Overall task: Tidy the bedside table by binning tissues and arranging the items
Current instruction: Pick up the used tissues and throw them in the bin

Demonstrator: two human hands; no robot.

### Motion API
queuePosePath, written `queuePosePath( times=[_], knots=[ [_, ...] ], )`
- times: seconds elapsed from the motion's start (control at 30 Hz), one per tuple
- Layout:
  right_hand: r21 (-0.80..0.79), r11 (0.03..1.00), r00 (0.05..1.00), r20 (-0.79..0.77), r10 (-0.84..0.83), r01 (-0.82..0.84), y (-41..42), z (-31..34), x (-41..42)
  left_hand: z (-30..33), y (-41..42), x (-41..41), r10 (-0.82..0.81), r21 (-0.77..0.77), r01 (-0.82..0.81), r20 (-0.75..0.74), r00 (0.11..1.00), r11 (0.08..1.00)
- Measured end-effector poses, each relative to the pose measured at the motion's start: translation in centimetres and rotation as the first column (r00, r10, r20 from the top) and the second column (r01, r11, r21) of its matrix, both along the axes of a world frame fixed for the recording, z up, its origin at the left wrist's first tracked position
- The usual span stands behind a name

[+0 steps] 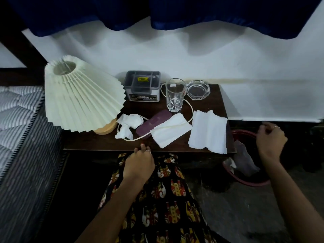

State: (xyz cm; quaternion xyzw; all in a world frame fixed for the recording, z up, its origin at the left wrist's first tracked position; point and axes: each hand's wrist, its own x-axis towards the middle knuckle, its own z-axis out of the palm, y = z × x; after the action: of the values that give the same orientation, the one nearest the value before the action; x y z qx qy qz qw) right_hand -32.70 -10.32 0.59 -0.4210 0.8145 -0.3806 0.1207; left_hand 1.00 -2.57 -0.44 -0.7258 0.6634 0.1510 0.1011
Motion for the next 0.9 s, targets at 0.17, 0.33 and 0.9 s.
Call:
queuePosePath(
  times=[0.17, 0.33, 0.9],
  knots=[
    [-0.238, 0.871, 0.901, -0.053, 0.43, -0.43, -1.8, 4.2, 9.7, 0.0, 0.1, 0.5, 0.01, -0.025, -0.011, -0.064, 0.998, 1.0],
    [-0.099, 0.656, 0.66, -0.013, 0.751, -0.748, -2.8, 4.4, 20.4, -0.7, 0.0, 1.5, 0.009, -0.032, -0.013, -0.149, 0.989, 0.999],
    [0.36, 0.514, 0.562, 0.035, 0.827, -0.779, -7.2, 0.1, 32.1, -1.2, 0.0, 2.5, -0.02, -0.02, 0.017, -0.183, 0.983, 1.0]
  ],
)
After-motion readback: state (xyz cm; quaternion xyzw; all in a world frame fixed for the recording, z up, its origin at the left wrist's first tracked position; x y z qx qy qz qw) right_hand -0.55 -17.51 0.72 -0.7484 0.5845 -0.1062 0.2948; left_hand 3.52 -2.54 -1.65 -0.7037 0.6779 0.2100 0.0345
